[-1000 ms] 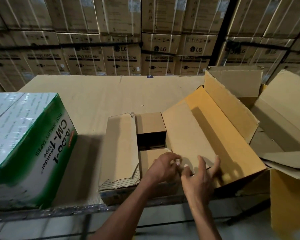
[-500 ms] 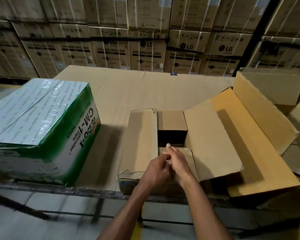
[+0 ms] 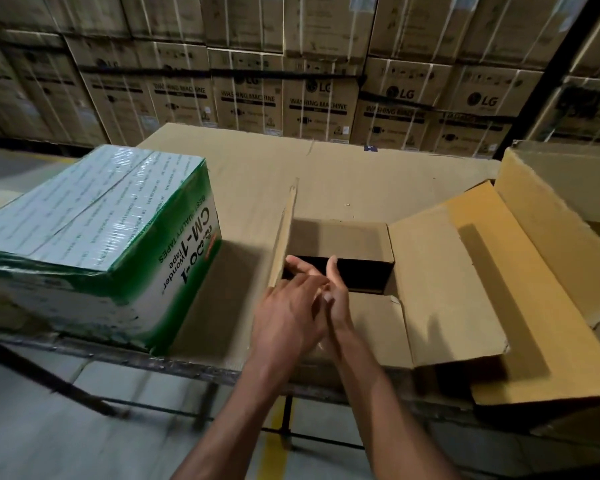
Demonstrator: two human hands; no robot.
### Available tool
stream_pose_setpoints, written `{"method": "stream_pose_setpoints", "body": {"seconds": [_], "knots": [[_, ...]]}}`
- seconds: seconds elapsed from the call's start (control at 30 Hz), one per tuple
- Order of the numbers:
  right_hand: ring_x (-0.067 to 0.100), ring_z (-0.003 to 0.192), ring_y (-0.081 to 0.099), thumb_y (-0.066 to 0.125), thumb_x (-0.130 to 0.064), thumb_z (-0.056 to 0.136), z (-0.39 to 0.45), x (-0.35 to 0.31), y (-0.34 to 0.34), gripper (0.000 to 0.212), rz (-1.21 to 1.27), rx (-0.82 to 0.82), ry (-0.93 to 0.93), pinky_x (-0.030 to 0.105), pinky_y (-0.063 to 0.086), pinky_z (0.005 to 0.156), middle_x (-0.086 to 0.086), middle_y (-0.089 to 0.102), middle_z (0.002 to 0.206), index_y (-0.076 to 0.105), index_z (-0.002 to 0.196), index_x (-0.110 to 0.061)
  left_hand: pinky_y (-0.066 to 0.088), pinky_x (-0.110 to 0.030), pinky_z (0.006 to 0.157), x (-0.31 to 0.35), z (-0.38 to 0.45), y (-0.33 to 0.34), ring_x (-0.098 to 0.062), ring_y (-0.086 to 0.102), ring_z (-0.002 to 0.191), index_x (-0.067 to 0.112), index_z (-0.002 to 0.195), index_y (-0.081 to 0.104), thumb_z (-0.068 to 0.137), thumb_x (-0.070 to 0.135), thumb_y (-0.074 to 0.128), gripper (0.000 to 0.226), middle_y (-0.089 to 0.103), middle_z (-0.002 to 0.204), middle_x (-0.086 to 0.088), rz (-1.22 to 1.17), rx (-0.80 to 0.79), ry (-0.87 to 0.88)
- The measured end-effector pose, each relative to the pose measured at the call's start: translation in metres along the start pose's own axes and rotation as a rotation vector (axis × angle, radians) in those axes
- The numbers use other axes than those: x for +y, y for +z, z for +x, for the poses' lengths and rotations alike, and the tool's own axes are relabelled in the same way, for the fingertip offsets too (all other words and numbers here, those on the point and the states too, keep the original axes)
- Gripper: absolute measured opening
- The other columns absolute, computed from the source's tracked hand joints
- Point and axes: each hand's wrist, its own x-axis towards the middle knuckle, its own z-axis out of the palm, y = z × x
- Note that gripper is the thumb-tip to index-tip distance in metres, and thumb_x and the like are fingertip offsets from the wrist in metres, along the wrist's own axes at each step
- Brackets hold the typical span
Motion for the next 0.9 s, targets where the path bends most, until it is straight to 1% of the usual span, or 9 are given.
{"method": "stream_pose_setpoints", "body": {"seconds": [0.13, 0.2, 0.3, 0.4, 0.47, 0.53, 0.67, 0.77, 0.9], "knots": [[0.029, 0.114, 0.069, 0.029, -0.065, 0.105, 0.0, 0.023, 0.024, 0.079, -0.162, -0.047, 0.044, 0.042, 0.051, 0.102, 0.018, 0.072, 0.123, 0.065, 0.131, 0.0, 0.039, -0.035, 0.102, -0.025, -0.004, -0.013, -0.011, 0.06, 0.114, 0.036, 0.129, 0.061, 0.1, 0.052, 0.045, 0.036, 0.067, 0.126, 0.01, 0.088, 0.05, -0.175], [0.025, 0.11, 0.07, 0.034, -0.057, 0.107, -0.001, 0.038, 0.03, 0.068, -0.3, -0.025, 0.056, 0.036, 0.054, 0.096, 0.012, 0.073, 0.12, 0.068, 0.126, -0.002, 0.038, -0.04, 0.104, -0.043, -0.007, -0.014, -0.014, 0.06, 0.113, 0.034, 0.126, 0.063, 0.1, 0.056, 0.042, 0.04, 0.067, 0.124, 0.009, 0.123, 0.02, -0.278], [0.014, 0.102, 0.073, 0.035, -0.048, 0.111, -0.002, 0.06, 0.026, 0.051, -0.555, -0.023, 0.04, 0.034, 0.059, 0.089, 0.0, 0.078, 0.111, 0.074, 0.125, -0.018, 0.037, -0.047, 0.106, -0.067, -0.011, -0.01, -0.018, 0.06, 0.116, 0.034, 0.127, 0.063, 0.099, 0.058, 0.044, 0.042, 0.067, 0.125, 0.007, 0.091, -0.033, -0.411], [0.011, 0.085, 0.072, 0.049, -0.037, 0.109, 0.0, 0.069, 0.015, 0.031, -0.721, -0.019, 0.014, 0.029, 0.06, 0.076, 0.004, 0.079, 0.101, 0.075, 0.119, -0.022, 0.031, -0.053, 0.109, -0.086, -0.016, 0.0, -0.019, 0.06, 0.117, 0.032, 0.131, 0.061, 0.099, 0.052, 0.048, 0.04, 0.066, 0.13, 0.004, 0.02, -0.108, -0.504], [0.015, 0.094, 0.073, 0.063, -0.033, 0.1, 0.001, 0.069, 0.008, 0.021, -0.825, 0.014, -0.056, 0.034, 0.061, 0.085, 0.001, 0.078, 0.107, 0.076, 0.116, -0.029, 0.033, -0.054, 0.108, -0.094, -0.017, 0.008, -0.021, 0.06, 0.117, 0.031, 0.132, 0.06, 0.098, 0.05, 0.05, 0.04, 0.065, 0.131, 0.002, -0.005, -0.154, -0.536], [0.009, 0.099, 0.072, 0.069, -0.032, 0.096, 0.001, 0.06, -0.002, 0.017, -0.913, 0.044, -0.123, 0.028, 0.058, 0.088, -0.008, 0.078, 0.106, 0.079, 0.109, -0.031, 0.038, -0.052, 0.105, -0.097, -0.016, 0.012, -0.024, 0.059, 0.118, 0.03, 0.131, 0.062, 0.097, 0.051, 0.052, 0.041, 0.063, 0.133, 0.0, -0.032, -0.172, -0.541], [-0.002, 0.093, 0.066, 0.065, -0.023, 0.1, -0.003, 0.02, -0.029, 0.019, -1.084, 0.17, -0.239, 0.016, 0.05, 0.08, -0.012, 0.075, 0.108, 0.079, 0.113, -0.025, 0.05, -0.047, 0.095, -0.1, -0.007, 0.022, -0.022, 0.062, 0.109, 0.029, 0.13, 0.063, 0.096, 0.056, 0.055, 0.044, 0.062, 0.131, 0.001, -0.104, -0.19, -0.459], [0.01, 0.109, 0.067, 0.062, -0.026, 0.102, -0.002, -0.017, -0.057, 0.024, -1.292, 0.293, -0.235, 0.026, 0.053, 0.09, -0.007, 0.072, 0.121, 0.073, 0.124, -0.027, 0.056, -0.043, 0.089, -0.102, 0.008, 0.032, -0.019, 0.061, 0.102, 0.025, 0.132, 0.061, 0.096, 0.051, 0.059, 0.045, 0.06, 0.13, -0.003, -0.239, -0.255, -0.324], [0.026, 0.14, 0.047, 0.054, -0.043, 0.104, 0.004, -0.048, -0.084, 0.046, -1.689, 0.411, -0.068, 0.049, 0.038, 0.114, 0.001, 0.057, 0.149, 0.053, 0.149, -0.03, 0.043, -0.047, 0.109, -0.094, 0.037, 0.056, -0.031, 0.048, 0.134, 0.024, 0.148, 0.049, 0.098, 0.042, 0.061, 0.055, 0.048, 0.15, -0.009, -0.188, -0.367, -0.153]]}}
